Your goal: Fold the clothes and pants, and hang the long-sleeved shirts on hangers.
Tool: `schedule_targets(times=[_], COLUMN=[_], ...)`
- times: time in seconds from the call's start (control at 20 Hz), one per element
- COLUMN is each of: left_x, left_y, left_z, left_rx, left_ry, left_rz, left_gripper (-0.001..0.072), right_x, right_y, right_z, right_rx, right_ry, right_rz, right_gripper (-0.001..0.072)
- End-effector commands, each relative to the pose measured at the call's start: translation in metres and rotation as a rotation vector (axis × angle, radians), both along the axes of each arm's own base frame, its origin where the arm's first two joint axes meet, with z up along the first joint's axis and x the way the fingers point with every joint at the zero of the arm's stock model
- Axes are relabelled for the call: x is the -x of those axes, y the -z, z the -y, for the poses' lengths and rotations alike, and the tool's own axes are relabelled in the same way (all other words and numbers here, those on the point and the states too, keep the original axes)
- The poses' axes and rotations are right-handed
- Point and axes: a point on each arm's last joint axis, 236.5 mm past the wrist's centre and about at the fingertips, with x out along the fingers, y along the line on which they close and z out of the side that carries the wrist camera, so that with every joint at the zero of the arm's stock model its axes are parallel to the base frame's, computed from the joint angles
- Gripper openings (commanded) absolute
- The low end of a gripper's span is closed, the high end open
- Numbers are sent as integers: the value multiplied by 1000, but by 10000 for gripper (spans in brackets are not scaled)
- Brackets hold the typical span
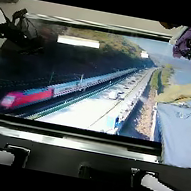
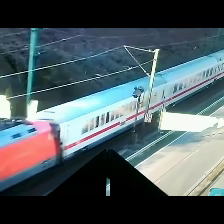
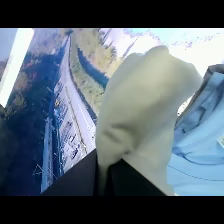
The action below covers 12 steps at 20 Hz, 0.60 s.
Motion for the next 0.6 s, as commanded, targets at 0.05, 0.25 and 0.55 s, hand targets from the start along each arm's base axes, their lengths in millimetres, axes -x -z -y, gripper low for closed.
schedule_targets(times=[0.05,0.25,0.55], left_x=[2,2,2], left_y=[1,1,1], left_z=[8,9,8], left_rx=[-1,-1,-1], left_ry=[19,19,19], left_rz=[-3,-3,-3], left_gripper=[15,16,16], right_x=[37,77,152], right_y=[-15,-10,31], right_z=[3,2,14], right_rx=[3,15,104], right_ry=[112,160,143], right_rz=[-55,-185,-543], right_gripper=[23,23,23])
